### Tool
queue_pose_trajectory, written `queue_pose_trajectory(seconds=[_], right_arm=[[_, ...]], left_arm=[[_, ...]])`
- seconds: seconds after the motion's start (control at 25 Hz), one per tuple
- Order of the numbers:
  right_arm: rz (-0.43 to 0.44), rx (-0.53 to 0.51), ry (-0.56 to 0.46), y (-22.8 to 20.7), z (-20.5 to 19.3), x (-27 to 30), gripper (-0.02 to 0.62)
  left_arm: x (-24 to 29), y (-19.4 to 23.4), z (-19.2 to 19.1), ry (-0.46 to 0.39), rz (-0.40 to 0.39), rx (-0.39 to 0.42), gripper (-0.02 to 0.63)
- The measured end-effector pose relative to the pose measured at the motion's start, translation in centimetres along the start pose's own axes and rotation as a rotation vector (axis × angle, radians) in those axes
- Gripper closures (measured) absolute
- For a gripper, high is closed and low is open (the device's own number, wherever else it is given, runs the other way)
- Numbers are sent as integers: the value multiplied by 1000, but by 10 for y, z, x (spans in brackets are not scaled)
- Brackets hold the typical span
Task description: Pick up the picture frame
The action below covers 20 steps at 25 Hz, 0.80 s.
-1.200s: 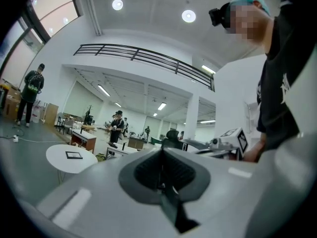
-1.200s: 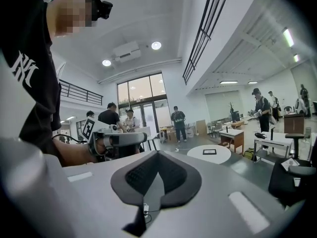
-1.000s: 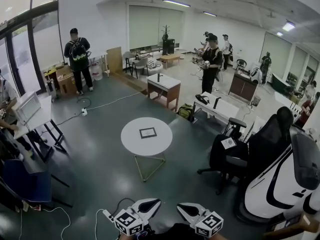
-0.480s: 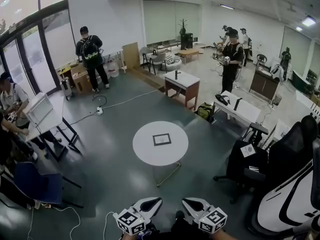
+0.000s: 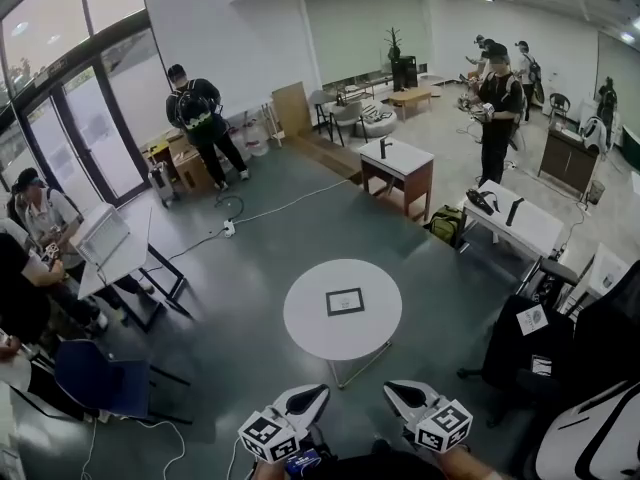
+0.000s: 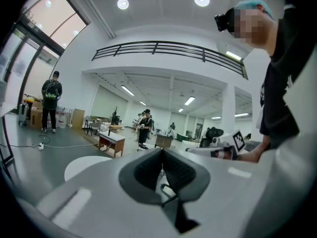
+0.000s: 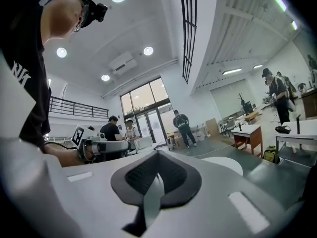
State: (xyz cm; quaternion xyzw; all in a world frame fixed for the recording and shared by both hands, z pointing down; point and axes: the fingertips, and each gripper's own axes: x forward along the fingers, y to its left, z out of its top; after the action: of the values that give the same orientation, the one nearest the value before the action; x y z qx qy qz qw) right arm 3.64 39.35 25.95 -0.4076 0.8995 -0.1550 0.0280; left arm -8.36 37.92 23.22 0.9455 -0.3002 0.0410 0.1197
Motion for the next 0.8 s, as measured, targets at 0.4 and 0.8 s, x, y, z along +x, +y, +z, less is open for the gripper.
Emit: queue_pose_trajectory(seconds=[0.4, 0.8], right_arm=[[50, 100, 45, -62, -11, 47, 595], [50, 104, 89, -115, 1, 113, 595]], left_arm=[[36, 50, -2, 41, 102, -38, 603], [73, 127, 8, 40, 137, -80, 603]])
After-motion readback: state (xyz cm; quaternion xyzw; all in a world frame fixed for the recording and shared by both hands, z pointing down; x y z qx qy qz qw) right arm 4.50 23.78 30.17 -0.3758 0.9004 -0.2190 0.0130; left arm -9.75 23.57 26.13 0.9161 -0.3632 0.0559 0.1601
